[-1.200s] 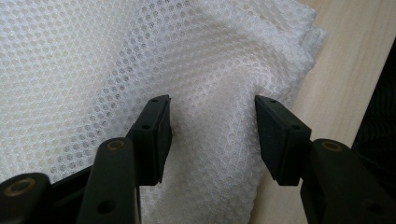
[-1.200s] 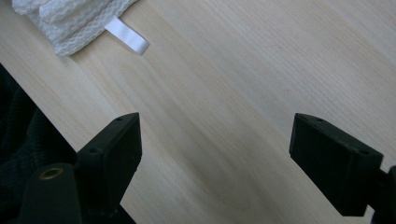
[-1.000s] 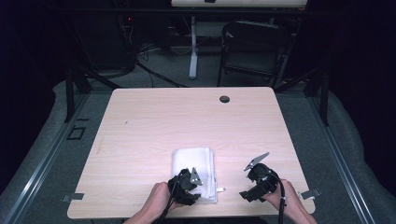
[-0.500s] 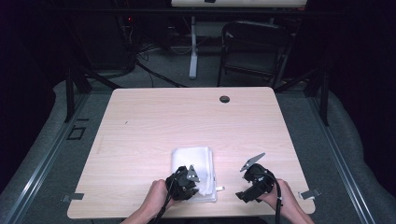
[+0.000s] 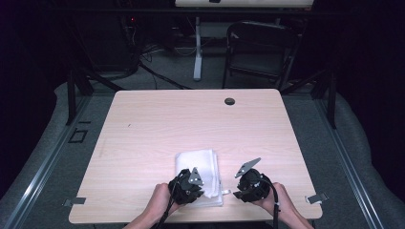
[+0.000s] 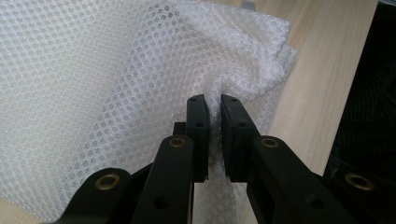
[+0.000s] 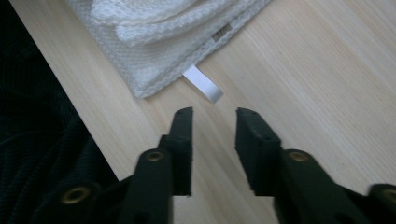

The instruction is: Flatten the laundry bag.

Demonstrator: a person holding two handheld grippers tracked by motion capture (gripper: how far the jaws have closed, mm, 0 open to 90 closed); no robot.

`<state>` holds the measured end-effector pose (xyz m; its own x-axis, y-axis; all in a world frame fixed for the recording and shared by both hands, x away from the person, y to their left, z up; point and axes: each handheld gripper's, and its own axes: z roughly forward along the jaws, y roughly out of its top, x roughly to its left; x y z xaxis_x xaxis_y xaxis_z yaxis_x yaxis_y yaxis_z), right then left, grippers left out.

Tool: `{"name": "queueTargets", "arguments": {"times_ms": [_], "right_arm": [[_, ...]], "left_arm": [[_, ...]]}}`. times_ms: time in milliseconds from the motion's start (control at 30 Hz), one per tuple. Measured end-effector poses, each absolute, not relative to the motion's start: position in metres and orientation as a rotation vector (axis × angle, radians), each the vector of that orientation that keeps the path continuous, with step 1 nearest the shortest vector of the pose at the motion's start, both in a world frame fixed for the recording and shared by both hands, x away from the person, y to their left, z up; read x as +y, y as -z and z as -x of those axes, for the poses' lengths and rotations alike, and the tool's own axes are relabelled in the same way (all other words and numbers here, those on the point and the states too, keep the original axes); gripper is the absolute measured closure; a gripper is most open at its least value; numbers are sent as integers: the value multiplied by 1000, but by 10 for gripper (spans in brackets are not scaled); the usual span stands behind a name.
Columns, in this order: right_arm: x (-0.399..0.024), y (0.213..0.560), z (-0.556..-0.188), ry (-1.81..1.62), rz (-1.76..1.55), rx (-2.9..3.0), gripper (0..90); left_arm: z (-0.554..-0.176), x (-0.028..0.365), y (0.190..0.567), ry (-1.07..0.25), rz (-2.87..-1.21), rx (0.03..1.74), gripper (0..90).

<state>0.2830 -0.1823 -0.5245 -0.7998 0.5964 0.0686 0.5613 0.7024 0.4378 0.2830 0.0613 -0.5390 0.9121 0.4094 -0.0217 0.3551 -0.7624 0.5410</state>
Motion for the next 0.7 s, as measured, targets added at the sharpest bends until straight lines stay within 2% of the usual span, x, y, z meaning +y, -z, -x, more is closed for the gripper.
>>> {"name": "queueTargets", "arguments": {"times_ms": [100,167,367,700], "right_arm": [[-168,526,-282,-705,-914,2851,865],[-160,528,-283,-695,-872,2858,880],[-144,529,-288,-764,-806,2846,900],[-128,552,-301,-777,-855,2865,900]], "left_arm": [[-282,63,536,-159,-2481,537,829],[-282,63,535,-170,-2478,538,829],[-282,65,533,-177,-2468,539,829],[-284,68,533,-190,-2469,546,827]]}}
